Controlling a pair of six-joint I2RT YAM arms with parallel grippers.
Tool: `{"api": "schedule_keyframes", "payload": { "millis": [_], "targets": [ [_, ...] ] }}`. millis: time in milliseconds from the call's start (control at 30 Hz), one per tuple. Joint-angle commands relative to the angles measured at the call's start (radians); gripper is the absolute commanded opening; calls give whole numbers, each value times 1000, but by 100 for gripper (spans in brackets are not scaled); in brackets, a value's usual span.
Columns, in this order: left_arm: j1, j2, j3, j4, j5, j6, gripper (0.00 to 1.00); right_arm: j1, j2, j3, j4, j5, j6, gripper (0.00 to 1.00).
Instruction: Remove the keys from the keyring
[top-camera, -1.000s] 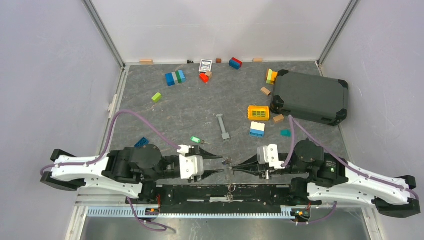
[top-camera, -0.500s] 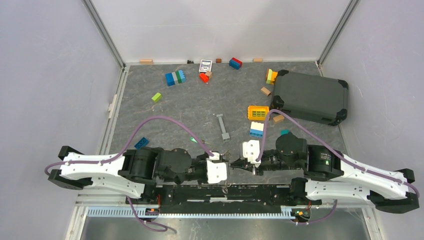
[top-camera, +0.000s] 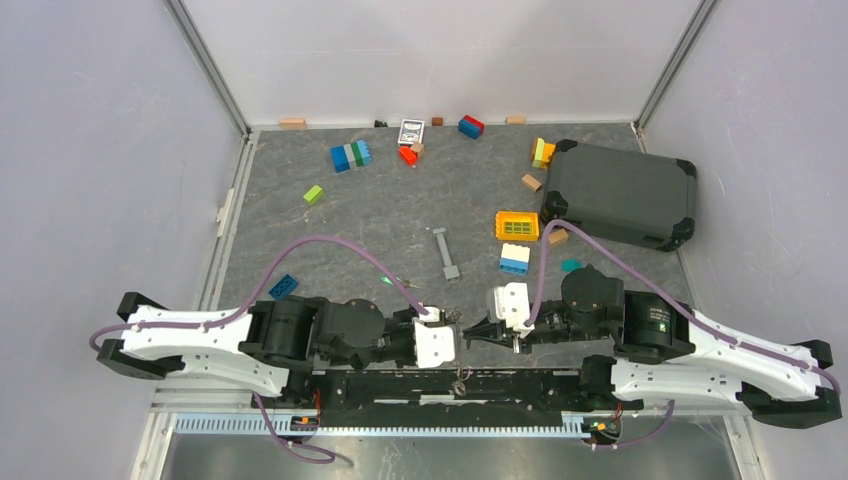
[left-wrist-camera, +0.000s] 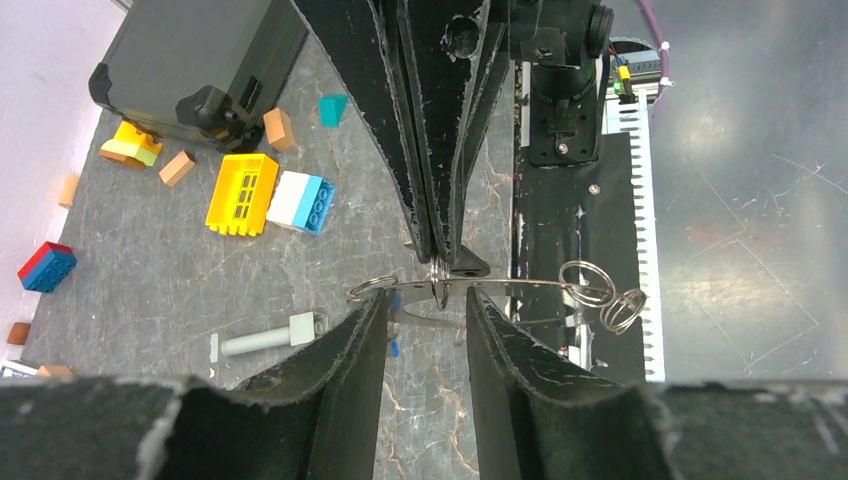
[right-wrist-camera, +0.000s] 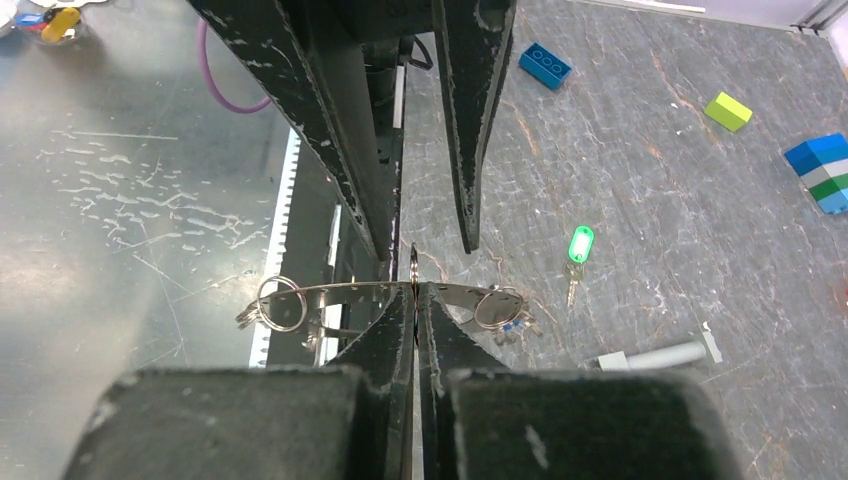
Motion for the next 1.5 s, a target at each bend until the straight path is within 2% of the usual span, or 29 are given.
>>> {"api": "schedule_keyframes", "payload": {
  "millis": [0, 467, 667, 833, 933, 1033, 1233, 1467],
  "targets": [
    [-2, -6, -3, 56, 1, 34, 41, 0, -13, 3, 75, -39, -3, 0],
    [-2, 24, 13, 57, 17, 48, 32, 0, -4, 2, 95, -50, -9, 0],
    [-2, 37, 30, 30, 26, 50, 3, 0, -6, -1, 100, -52, -10, 0],
    [-2, 32, 31, 15, 39, 52, 2, 1, -19, -11, 115, -45, -15, 2],
    [-1, 6, 9, 41, 24, 45, 2, 0, -55, -50, 157, -27, -19, 24],
    [-1, -44, -32, 97, 22, 34, 2, 0, -104, -98, 210, -15, -21, 35],
    [-2, -116, -92, 176, 28, 12, 2, 0, -144, -142, 259, -20, 5, 37],
    [-2, -111, -87, 173, 49, 12, 2, 0, -139, -195, 359, -9, 56, 37]
  ]
}}
